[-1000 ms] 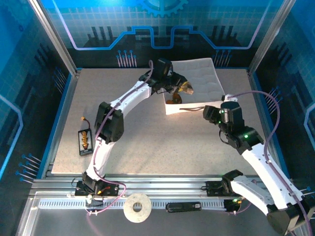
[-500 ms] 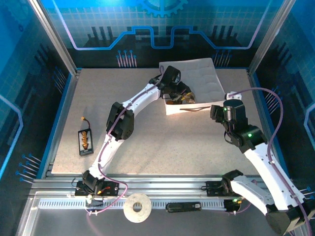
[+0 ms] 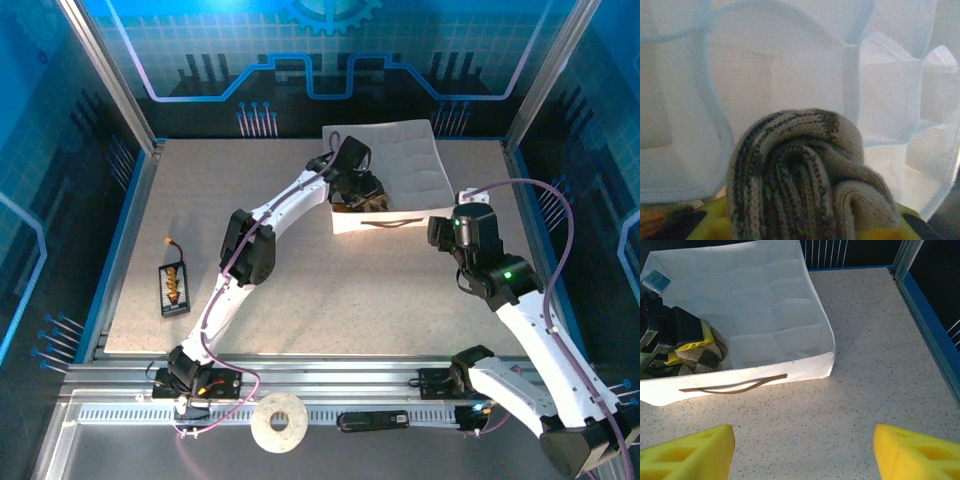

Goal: Roll the socks

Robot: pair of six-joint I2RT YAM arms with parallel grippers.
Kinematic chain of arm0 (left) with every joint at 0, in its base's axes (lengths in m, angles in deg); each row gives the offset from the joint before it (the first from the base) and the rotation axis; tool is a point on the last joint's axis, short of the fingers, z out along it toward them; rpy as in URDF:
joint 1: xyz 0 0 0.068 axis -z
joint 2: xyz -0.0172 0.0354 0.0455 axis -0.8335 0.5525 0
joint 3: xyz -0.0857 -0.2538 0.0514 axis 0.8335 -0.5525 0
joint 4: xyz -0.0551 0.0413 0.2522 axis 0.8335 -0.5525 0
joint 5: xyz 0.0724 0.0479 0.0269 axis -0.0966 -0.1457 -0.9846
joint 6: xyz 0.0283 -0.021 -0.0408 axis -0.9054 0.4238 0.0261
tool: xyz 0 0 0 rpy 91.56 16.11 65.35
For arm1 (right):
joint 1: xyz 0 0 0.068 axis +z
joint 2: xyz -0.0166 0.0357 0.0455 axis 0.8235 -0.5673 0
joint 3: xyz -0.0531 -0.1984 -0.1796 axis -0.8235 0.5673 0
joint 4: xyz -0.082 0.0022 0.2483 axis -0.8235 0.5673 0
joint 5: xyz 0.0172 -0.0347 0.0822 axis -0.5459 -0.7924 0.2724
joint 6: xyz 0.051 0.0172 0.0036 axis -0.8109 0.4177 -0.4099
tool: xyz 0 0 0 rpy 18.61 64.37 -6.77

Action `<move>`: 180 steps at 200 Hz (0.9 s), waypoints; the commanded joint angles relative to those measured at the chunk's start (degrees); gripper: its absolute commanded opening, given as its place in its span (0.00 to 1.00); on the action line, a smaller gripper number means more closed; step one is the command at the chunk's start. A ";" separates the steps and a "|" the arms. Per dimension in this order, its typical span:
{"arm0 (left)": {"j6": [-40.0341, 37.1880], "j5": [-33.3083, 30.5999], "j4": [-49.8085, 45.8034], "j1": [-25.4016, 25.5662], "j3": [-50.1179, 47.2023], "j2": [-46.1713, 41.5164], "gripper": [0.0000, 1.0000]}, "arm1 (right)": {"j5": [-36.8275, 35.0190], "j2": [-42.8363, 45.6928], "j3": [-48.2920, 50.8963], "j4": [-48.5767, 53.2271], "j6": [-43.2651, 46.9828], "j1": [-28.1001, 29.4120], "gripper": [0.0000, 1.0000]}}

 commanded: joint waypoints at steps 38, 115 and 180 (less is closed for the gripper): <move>-11.43 -13.19 -6.27 4.16 3.04 -0.08 0.07 | 2.47 -0.67 -0.85 0.11 0.12 -0.90 0.73; -17.16 -24.33 -8.89 7.38 5.21 -0.89 0.46 | 4.52 -1.50 -0.94 0.07 0.68 -0.82 0.74; -17.02 -26.52 -8.76 8.16 3.97 -4.90 0.63 | 5.61 -2.34 -1.57 0.11 0.50 -0.83 0.74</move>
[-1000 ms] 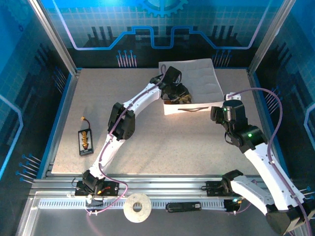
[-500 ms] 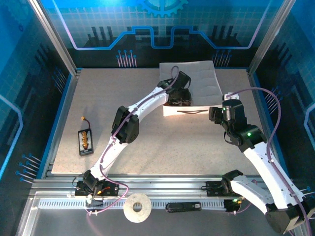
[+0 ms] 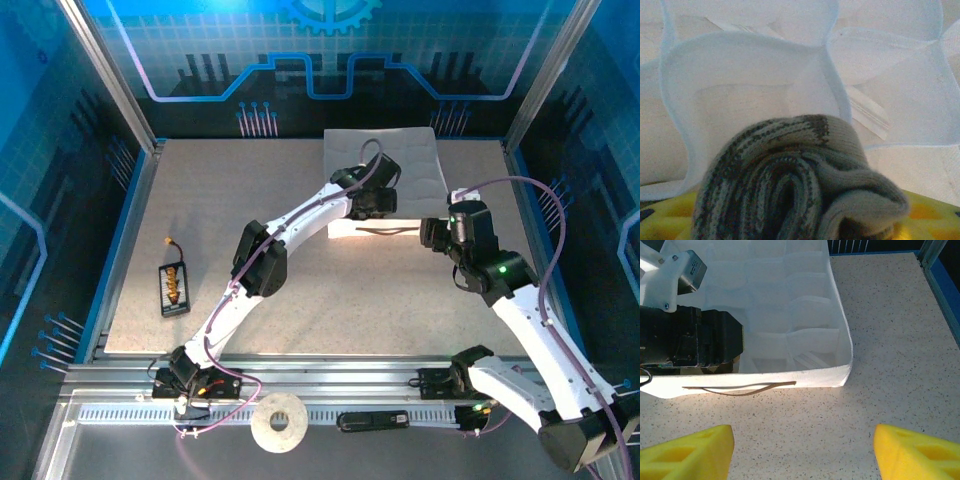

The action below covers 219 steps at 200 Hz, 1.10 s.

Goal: Roll the socks

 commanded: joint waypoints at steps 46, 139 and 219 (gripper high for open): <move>0.37 -3.46 -2.17 0.34 -0.37 -7.98 0.65 | 1.61 0.00 -1.54 0.46 -0.16 -0.88 0.73; 5.38 0.14 -7.30 -0.08 -3.60 -12.42 0.44 | 3.58 -0.68 -0.79 0.43 0.01 -0.89 0.65; 4.37 7.33 7.48 -9.34 -47.35 -56.15 0.99 | 8.90 9.66 0.70 1.73 5.19 -0.92 1.00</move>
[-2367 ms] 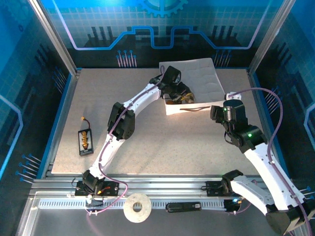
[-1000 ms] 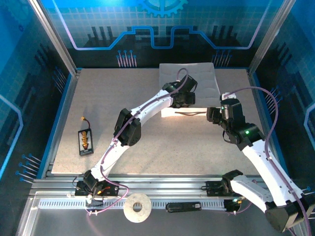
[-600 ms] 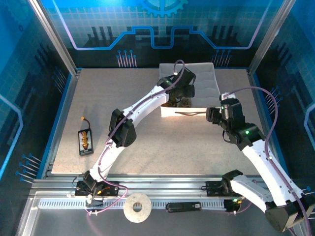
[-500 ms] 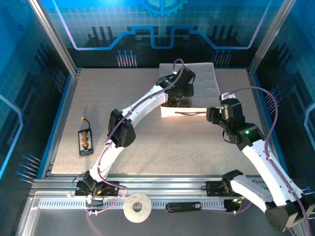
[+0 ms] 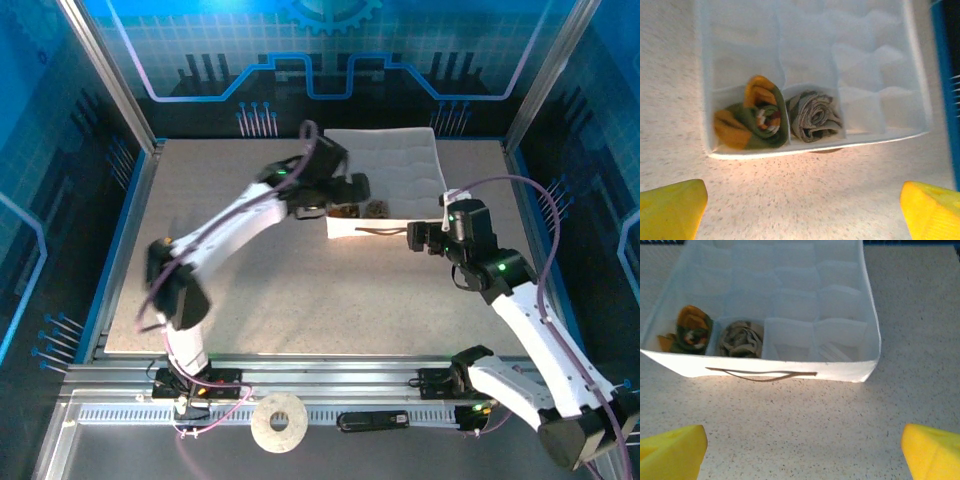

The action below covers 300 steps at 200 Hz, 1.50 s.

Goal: Roll the socks

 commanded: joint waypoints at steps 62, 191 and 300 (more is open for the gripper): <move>-13.14 -33.22 0.73 -10.85 -42.53 -45.97 0.99 | -23.91 12.62 19.24 -8.78 3.89 -0.96 1.00; -27.24 -11.96 67.62 -36.82 -80.78 -35.08 0.99 | 3.47 -23.59 34.13 -75.13 22.10 -10.19 1.00; -34.78 0.16 107.62 -39.09 -85.96 -11.00 0.99 | 5.08 -37.50 34.52 -92.69 14.64 -15.66 1.00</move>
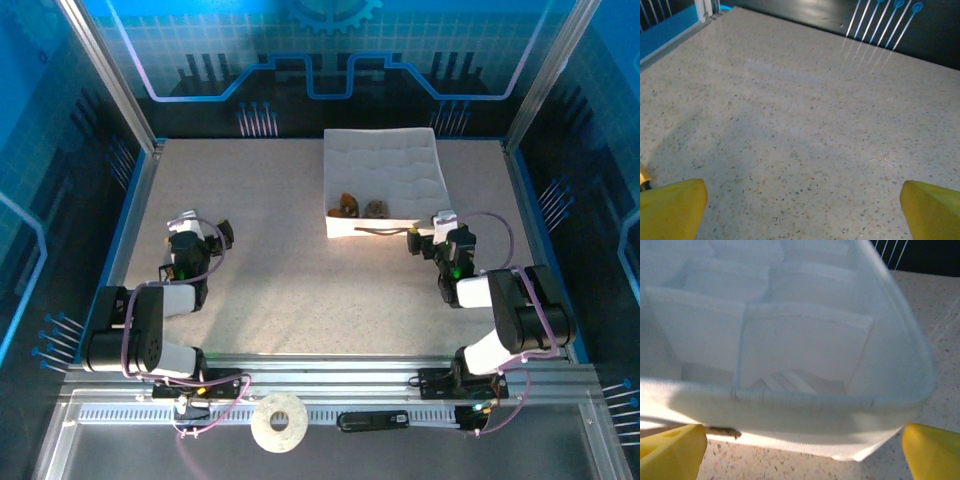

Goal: Roll the socks

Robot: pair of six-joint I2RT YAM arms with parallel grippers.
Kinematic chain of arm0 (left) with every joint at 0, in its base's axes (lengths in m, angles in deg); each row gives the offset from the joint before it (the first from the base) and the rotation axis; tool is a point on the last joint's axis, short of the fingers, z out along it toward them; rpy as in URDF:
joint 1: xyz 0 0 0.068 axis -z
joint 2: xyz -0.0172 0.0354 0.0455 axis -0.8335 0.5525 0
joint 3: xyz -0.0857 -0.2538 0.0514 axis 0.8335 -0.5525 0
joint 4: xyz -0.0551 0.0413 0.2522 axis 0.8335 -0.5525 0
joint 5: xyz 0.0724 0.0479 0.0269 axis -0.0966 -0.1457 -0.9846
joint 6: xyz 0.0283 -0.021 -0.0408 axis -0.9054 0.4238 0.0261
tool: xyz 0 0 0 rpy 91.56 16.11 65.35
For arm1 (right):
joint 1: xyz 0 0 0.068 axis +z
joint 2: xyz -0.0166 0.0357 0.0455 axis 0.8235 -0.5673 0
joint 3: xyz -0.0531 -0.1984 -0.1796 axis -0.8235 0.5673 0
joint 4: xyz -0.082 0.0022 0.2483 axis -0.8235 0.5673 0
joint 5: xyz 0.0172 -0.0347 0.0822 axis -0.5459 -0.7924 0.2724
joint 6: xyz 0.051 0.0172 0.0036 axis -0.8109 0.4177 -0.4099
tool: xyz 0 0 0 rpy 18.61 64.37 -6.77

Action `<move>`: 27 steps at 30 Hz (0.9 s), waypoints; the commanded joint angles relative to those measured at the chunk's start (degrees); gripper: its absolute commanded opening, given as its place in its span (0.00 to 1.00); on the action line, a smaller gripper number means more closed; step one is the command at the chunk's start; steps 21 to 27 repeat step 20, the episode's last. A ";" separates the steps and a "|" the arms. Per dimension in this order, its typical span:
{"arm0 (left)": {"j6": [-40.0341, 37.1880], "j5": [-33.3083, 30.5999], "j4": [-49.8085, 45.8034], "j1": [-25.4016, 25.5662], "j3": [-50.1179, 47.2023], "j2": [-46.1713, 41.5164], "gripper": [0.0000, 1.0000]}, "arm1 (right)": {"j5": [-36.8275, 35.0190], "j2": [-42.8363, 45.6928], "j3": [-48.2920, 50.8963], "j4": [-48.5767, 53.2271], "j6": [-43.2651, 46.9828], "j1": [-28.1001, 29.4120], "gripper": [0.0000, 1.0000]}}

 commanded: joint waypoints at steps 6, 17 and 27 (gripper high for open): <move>-5.30 2.71 12.61 2.37 0.04 7.98 0.99 | -3.49 -0.35 -1.56 -2.29 -1.93 -0.03 1.00; -5.57 2.19 6.45 2.96 2.61 7.23 0.99 | -2.38 -0.61 -2.69 -0.61 -0.27 0.98 1.00; -5.70 2.01 6.79 3.02 2.35 7.18 0.99 | -2.61 -0.53 -1.59 -2.73 0.22 1.33 1.00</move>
